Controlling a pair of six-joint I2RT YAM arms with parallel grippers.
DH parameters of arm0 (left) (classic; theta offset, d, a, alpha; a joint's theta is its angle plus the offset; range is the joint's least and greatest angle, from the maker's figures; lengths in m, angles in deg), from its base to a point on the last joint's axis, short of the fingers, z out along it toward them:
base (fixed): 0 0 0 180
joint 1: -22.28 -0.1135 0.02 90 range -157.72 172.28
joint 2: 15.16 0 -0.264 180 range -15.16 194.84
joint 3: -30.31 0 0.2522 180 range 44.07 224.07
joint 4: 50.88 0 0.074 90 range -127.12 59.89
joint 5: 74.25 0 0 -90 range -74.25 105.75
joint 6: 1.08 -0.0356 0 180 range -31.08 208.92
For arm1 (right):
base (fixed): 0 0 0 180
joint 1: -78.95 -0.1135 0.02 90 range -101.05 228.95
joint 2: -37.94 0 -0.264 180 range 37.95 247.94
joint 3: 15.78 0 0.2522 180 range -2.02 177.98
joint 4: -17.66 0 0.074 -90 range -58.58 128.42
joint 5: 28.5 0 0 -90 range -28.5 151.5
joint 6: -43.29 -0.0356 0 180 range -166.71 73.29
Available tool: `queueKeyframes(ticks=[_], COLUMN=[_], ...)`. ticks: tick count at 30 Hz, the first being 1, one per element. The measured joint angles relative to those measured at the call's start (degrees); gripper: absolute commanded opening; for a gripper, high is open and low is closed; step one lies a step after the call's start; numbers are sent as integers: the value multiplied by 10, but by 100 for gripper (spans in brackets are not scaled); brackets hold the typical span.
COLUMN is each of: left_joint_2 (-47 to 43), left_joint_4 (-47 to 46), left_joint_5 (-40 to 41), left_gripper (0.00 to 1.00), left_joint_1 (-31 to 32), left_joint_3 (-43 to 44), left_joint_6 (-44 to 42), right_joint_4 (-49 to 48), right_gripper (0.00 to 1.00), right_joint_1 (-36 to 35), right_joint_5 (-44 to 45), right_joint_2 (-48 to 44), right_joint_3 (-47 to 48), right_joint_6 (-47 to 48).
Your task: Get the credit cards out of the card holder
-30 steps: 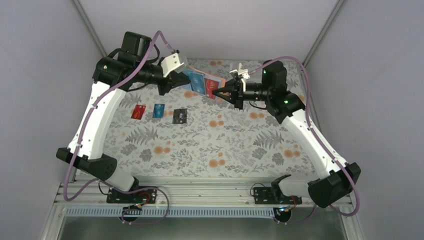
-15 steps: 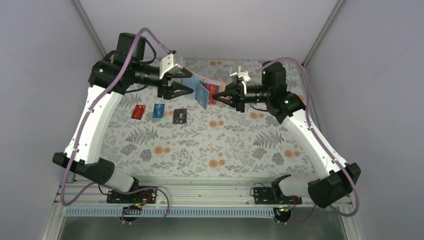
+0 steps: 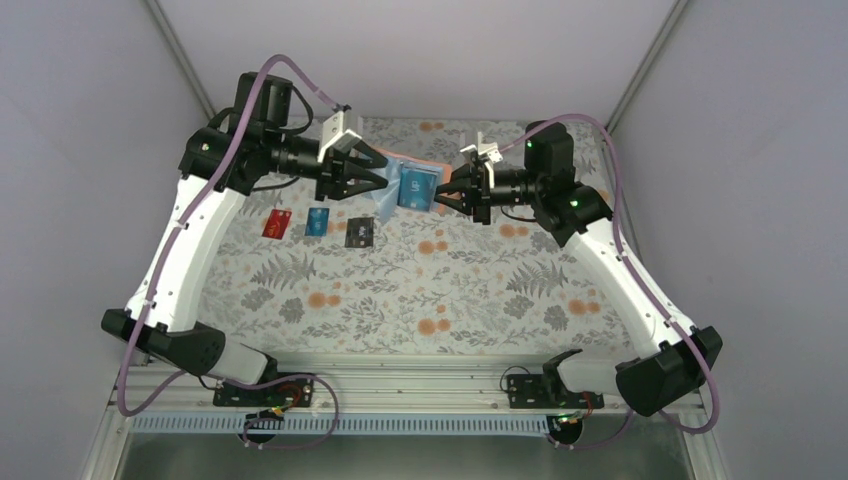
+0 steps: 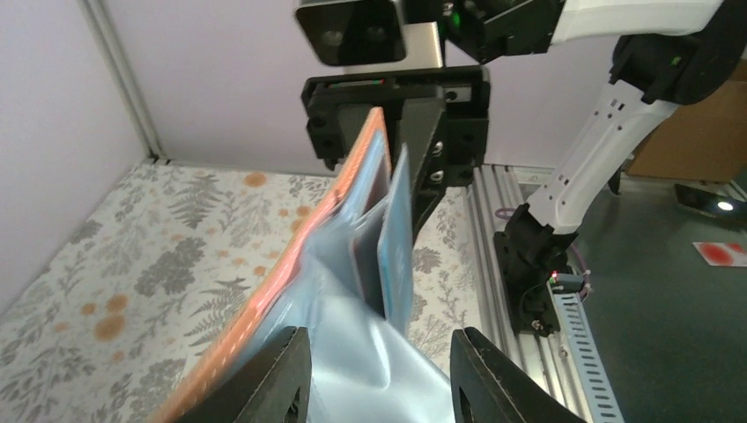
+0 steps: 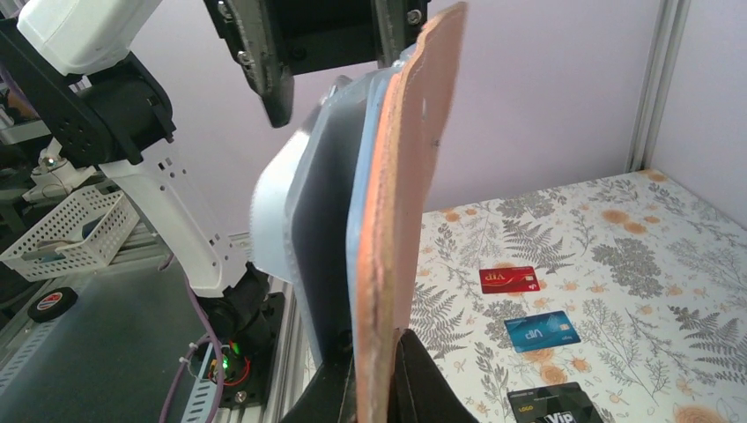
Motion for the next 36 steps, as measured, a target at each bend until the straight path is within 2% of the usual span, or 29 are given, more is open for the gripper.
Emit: queueKeyframes(ticks=[6, 13, 16, 18, 21, 23, 26, 30, 36], left_joint_2=[1, -10, -24, -36, -45, -42, -21, 4, 8], left_joint_4=[24, 41, 34, 35, 46, 48, 46, 33, -15], left_joint_5=[5, 118, 111, 68, 12, 1, 3, 26, 74], left_gripper=[46, 46, 48, 48, 43, 42, 39, 29, 28], left_joint_1=[12, 12, 12, 17, 29, 33, 37, 45, 45], left_joint_3=[28, 158, 175, 155, 90, 49, -9, -41, -42], left_joint_6=[-14, -15, -4, -5, -14, -14, -8, 3, 31], right_joint_4=[0, 0, 0, 0, 0, 0, 0, 0, 4], right_gripper=[4, 4, 4, 4, 4, 4, 4, 4, 4], right_joint_1=[0, 0, 0, 0, 0, 0, 0, 0, 1], right_joint_5=[0, 6, 13, 16, 18, 19, 21, 21, 20], right_joint_2=[0, 0, 1, 1, 1, 1, 1, 1, 3], right_joint_3=[0, 0, 1, 2, 3, 5, 9, 11, 12], right_joint_6=[0, -2, -5, -6, -7, -7, -7, -7, -7])
